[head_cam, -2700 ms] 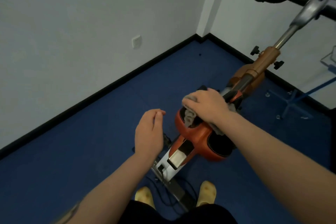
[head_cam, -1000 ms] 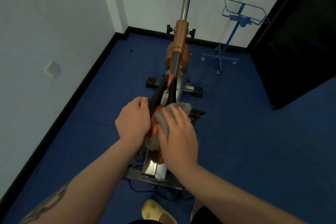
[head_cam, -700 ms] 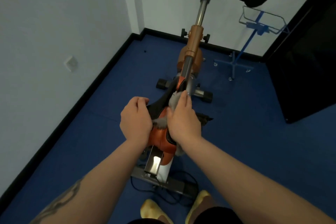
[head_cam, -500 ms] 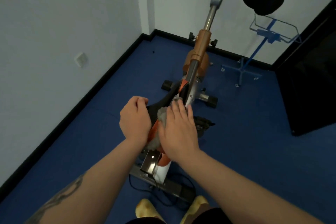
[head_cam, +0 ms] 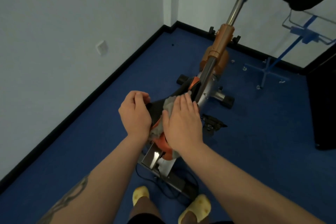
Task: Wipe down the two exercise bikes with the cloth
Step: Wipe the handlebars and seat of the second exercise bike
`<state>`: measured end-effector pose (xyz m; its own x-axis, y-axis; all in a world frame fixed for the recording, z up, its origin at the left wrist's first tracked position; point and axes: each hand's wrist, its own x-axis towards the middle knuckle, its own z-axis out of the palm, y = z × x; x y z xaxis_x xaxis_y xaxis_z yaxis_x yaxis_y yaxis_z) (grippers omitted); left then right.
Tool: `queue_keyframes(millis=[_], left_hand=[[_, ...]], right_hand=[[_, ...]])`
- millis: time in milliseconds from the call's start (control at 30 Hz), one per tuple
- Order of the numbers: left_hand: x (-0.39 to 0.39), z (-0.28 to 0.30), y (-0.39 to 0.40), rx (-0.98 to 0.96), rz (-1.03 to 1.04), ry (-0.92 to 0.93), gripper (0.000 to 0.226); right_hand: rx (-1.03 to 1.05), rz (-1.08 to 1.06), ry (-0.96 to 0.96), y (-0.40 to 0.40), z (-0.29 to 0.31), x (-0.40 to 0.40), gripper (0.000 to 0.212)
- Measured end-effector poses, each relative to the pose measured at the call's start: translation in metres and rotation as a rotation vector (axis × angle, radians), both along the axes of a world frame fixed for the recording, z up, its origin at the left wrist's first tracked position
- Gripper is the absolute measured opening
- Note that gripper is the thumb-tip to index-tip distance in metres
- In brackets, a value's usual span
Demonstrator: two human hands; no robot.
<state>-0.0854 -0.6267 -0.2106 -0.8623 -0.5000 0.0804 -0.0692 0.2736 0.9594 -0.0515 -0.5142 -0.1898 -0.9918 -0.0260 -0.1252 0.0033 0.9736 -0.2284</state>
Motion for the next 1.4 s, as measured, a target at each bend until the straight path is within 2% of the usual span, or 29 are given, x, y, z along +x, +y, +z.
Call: queue_keyframes(millis=[133, 233, 400, 533, 667, 833, 967, 1100, 1233, 1267, 1333, 1400], left_hand=[[-0.004, -0.003, -0.002, 0.001, -0.071, -0.019, 0.029], [-0.006, -0.004, -0.004, -0.006, -0.155, -0.047, 0.028], [-0.015, -0.004, -0.013, -0.029, -0.327, -0.219, 0.025], [-0.018, -0.006, -0.014, -0.051, -0.413, -0.285, 0.024], [-0.020, -0.007, -0.013, -0.134, -0.488, -0.308, 0.025], [-0.019, -0.004, -0.014, -0.226, -0.546, -0.305, 0.024], [-0.019, -0.004, -0.014, -0.256, -0.576, -0.298, 0.021], [-0.016, -0.004, -0.014, -0.402, -0.659, -0.225, 0.014], [-0.022, -0.001, -0.013, -0.627, -0.772, -0.280, 0.028], [-0.023, 0.000, -0.013, -0.667, -0.798, -0.282, 0.031], [-0.025, 0.001, -0.013, -0.710, -0.834, -0.294, 0.036], [-0.026, -0.001, -0.012, -0.727, -0.828, -0.304, 0.038]], right_hand=[[-0.036, 0.046, 0.076, -0.005, -0.002, 0.057, 0.073], [-0.015, 0.062, 0.058, -0.004, -0.010, 0.059, 0.074], [-0.098, -0.210, 0.029, -0.019, -0.006, 0.010, 0.068], [0.019, -0.279, 0.151, -0.045, -0.010, 0.046, 0.064], [0.091, -0.312, 0.191, -0.057, -0.019, 0.056, 0.057], [-0.059, -0.529, 0.119, -0.045, -0.009, 0.014, 0.049], [0.007, -0.523, 0.212, -0.066, -0.017, 0.046, 0.052], [-0.144, -0.489, 0.289, -0.057, -0.028, 0.060, 0.055], [-0.570, -0.704, 0.055, -0.009, -0.014, 0.016, 0.040], [-0.610, -0.746, 0.028, -0.005, -0.013, 0.013, 0.038], [-0.513, -0.754, 0.088, -0.014, -0.016, 0.027, 0.039], [-0.457, -0.695, 0.198, -0.033, -0.020, 0.050, 0.053]])
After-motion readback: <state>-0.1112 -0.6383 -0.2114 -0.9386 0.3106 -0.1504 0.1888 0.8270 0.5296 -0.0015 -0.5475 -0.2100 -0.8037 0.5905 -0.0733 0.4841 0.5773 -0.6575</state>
